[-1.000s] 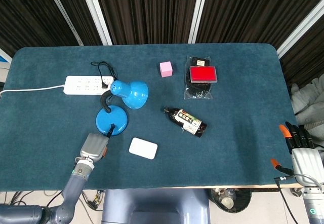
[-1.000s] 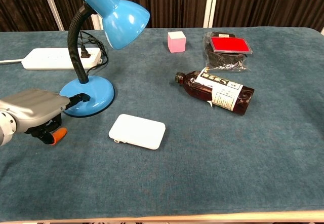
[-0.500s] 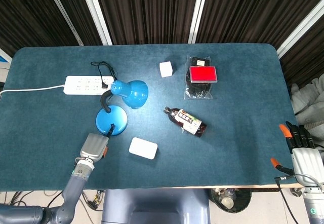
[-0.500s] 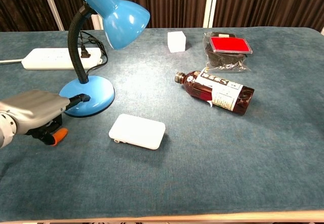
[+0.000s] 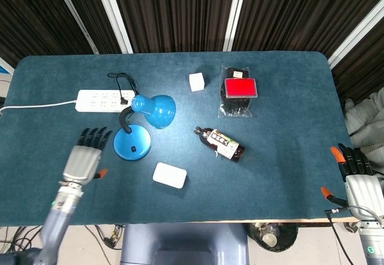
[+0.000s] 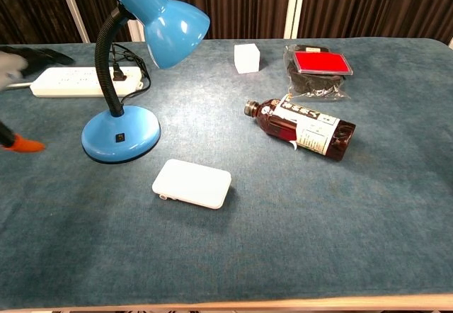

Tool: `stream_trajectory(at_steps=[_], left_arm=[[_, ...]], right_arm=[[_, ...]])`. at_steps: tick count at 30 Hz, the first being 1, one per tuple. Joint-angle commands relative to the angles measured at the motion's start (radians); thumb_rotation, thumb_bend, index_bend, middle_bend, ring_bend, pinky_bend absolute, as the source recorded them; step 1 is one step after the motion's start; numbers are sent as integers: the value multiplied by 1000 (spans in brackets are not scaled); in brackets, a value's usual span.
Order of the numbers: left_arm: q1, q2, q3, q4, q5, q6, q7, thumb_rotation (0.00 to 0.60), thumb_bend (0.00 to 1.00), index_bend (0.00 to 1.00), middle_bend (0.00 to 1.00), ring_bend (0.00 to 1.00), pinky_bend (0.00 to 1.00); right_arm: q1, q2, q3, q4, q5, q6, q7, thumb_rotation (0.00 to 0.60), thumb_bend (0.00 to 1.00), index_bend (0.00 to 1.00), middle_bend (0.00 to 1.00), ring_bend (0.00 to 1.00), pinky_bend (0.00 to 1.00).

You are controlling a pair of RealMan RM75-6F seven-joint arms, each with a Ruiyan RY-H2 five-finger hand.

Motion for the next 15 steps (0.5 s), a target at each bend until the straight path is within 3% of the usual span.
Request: stream_trajectory(at_steps=[1,8,15], left_arm=[[104,102,93,36,140,103,-139,600,104,0,0,0,13],[224,164,146,119,237,225,-308,600,103,0,0,0,2],[250,162,125,145,258,219,-369,600,103,0,0,0,0]], right_arm=[[-1,-2,0,0,-2,3,-9,600,250,0,0,0,0],[-2,-8,2,-4,5,5,-24,600,250,0,0,0,0],[-3,-10,0,-4,4,6,-34,600,250,0,0,0,0]])
